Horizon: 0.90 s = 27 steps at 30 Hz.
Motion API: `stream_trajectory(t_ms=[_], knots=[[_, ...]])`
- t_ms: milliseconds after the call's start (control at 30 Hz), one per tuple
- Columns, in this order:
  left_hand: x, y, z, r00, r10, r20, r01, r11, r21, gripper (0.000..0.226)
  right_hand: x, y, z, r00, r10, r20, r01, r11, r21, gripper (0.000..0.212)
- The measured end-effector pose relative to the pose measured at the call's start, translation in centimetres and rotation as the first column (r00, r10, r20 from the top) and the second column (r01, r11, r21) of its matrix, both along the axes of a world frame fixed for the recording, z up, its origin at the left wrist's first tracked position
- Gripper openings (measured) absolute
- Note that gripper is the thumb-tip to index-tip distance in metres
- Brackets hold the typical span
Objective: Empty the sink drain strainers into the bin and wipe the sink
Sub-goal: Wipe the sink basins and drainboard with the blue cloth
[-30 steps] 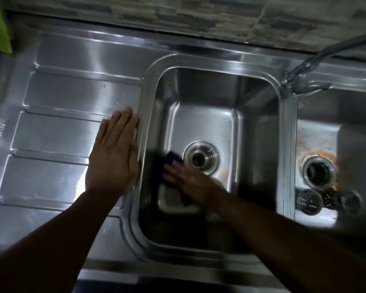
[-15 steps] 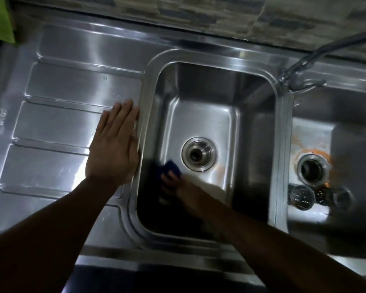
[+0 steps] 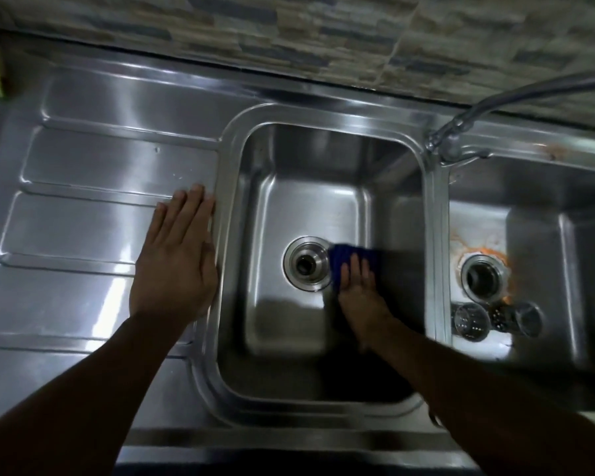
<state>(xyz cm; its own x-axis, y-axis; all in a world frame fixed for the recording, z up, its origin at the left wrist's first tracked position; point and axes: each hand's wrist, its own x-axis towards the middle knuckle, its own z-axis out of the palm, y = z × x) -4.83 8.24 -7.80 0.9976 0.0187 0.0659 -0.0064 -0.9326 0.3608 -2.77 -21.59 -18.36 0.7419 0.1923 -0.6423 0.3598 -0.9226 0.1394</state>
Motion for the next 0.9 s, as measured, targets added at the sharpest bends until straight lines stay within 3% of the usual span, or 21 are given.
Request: stream_trajectory(t_ms=[33,133,200,300,367,500,633,700,800,900], knots=[[0.0,0.1,-0.1,1.0,-0.003,-0.002,0.003,1.0,-0.002,0.057,2.0,-0.1,-0.5,0.999,0.008,0.045,-0.009,1.0,0.021,0.059],[0.1,0.1,-0.2,1.0,0.002,0.017,-0.002,1.0,-0.012,0.057,8.5,0.7,-1.1,0.988,0.014,0.153,-0.021,0.999,0.045,0.075],[0.1,0.2,-0.4,0.999,-0.003,0.037,0.004,1.0,-0.009,0.057,11.2,1.6,-1.6,0.982,-0.035,0.188,0.023,0.997,0.068,0.069],[0.1,0.3,-0.5,0.998,-0.005,0.055,0.006,1.0,-0.002,0.056,11.7,1.8,-1.7,0.981,-0.067,0.182,0.055,0.996,0.071,0.063],[0.2,0.2,-0.5,0.998,0.0,0.062,0.001,1.0,-0.007,0.056,10.1,1.3,-1.3,0.987,0.004,0.162,-0.004,1.0,-0.001,0.063],[0.0,0.1,-0.5,0.997,-0.008,0.071,0.008,1.0,-0.005,0.055,4.5,0.7,1.2,0.998,0.026,-0.063,-0.032,0.994,-0.1,0.057],[0.0,0.1,-0.3,0.997,-0.005,0.081,0.006,1.0,-0.005,0.055,-2.2,0.4,5.1,0.926,0.073,-0.371,-0.045,0.995,0.085,0.04],[-0.1,0.0,-0.2,0.998,-0.009,0.067,0.009,1.0,-0.004,0.055,-3.3,0.1,6.8,0.847,0.025,-0.531,0.063,0.987,0.147,0.038],[-0.1,0.0,-0.1,0.999,-0.003,0.036,0.003,1.0,0.003,0.057,-3.2,1.3,7.5,0.799,-0.078,-0.596,0.216,0.963,0.164,0.03],[-0.1,-0.1,-0.1,0.998,0.003,0.061,-0.003,1.0,-0.001,0.056,-4.2,6.0,7.5,0.741,-0.067,-0.668,0.327,0.905,0.272,0.035]])
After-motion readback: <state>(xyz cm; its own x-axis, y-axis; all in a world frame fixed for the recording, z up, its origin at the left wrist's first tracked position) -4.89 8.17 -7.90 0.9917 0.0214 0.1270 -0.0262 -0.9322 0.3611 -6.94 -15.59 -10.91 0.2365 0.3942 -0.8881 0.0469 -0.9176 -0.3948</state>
